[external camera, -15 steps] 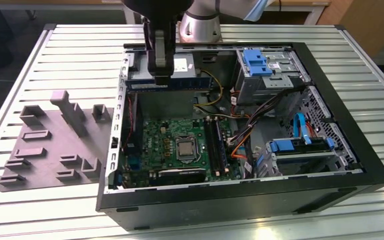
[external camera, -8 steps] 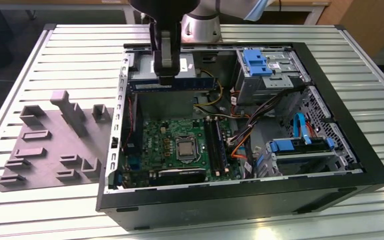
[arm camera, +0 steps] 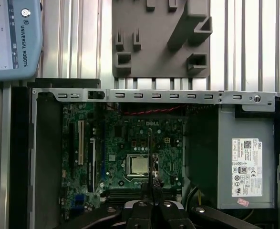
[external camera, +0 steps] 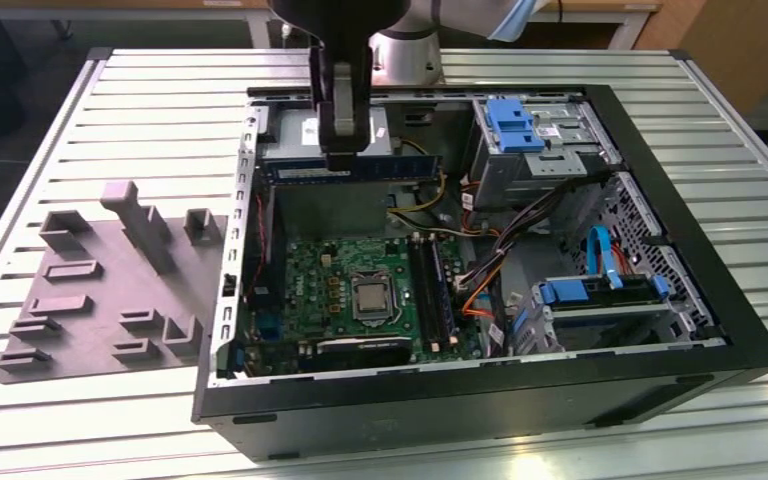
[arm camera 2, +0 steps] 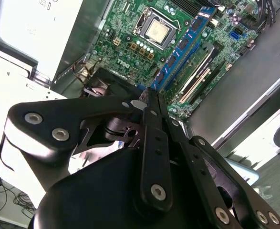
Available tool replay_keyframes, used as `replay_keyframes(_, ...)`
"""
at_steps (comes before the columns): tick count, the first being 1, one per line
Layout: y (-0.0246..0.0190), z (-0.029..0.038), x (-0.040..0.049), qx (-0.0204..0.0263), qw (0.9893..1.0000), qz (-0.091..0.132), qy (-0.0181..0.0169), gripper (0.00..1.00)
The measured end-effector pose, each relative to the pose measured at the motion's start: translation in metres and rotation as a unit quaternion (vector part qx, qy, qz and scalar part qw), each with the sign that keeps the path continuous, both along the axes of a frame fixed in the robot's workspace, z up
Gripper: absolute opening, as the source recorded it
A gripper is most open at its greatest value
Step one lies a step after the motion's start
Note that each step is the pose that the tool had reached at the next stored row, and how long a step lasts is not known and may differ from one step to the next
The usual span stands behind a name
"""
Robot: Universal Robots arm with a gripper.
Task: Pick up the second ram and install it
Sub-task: 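Pick up the second ram and move it above second insertion slot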
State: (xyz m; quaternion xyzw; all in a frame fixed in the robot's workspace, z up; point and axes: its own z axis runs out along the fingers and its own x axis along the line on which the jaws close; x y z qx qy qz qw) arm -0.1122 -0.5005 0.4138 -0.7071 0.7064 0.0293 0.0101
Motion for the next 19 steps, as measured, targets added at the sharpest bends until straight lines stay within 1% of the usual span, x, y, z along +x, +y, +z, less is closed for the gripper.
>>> replay_keyframes(15,0.0000,-0.0014,0.0068,0.0000,1.0000,0.000,0.0000,0.11)
replay_keyframes(19,0.0000,-0.0026,0.0087,0.0000,1.0000,0.000,0.0000,0.11)
